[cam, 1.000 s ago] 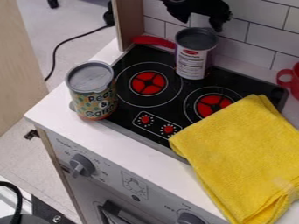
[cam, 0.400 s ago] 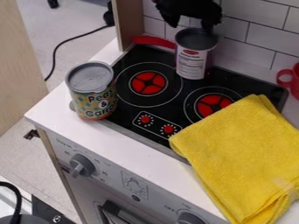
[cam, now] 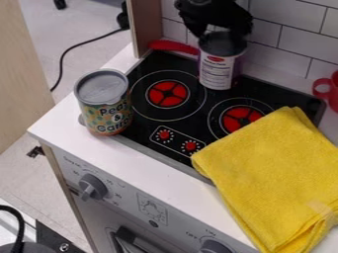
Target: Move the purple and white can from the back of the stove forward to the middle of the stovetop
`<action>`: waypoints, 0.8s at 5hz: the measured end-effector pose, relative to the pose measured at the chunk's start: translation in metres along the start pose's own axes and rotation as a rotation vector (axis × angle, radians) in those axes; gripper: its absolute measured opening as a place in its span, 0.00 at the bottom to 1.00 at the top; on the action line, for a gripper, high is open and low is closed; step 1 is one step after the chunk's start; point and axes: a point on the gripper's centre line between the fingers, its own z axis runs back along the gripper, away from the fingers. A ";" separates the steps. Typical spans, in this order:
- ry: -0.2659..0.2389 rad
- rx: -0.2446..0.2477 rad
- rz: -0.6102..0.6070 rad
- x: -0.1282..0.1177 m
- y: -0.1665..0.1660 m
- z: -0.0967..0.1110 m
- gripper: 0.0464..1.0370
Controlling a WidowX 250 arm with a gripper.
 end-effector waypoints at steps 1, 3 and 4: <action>0.042 -0.038 0.056 -0.006 0.001 0.001 0.97; 0.166 -0.023 0.067 -0.023 0.008 0.013 0.97; 0.190 -0.031 0.052 -0.033 0.008 0.022 0.97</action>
